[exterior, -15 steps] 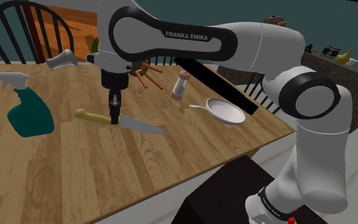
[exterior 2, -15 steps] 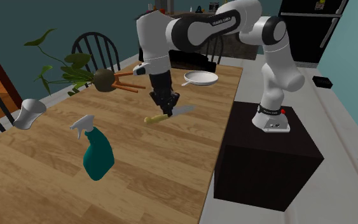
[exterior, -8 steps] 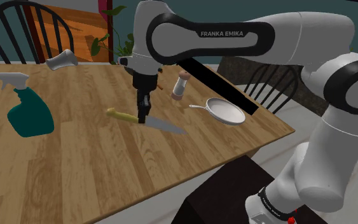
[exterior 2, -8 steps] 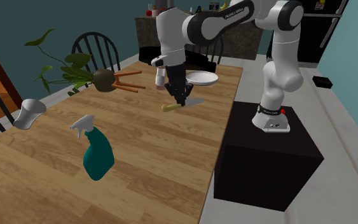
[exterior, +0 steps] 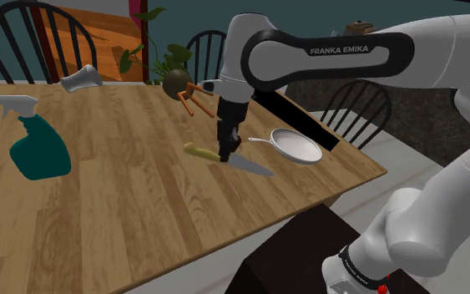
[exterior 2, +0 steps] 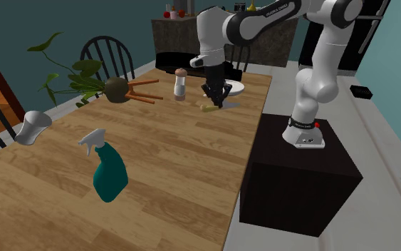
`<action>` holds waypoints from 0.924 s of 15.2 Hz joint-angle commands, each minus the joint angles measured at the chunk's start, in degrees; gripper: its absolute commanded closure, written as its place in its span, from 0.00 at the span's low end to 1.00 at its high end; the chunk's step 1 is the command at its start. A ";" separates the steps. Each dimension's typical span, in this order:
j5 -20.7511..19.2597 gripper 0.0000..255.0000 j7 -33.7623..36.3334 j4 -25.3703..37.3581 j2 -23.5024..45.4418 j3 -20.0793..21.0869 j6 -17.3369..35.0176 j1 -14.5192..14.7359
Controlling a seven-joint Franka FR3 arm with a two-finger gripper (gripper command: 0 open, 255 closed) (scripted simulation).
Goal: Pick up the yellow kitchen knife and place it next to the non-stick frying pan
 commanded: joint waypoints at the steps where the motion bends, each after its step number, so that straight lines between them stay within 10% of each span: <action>1: 0.63 1.00 -2.45 -4.61 -4.05 -1.09 0.24 -0.93; 14: 0.77 1.00 -10.77 -20.13 -14.71 -5.53 3.83 -3.63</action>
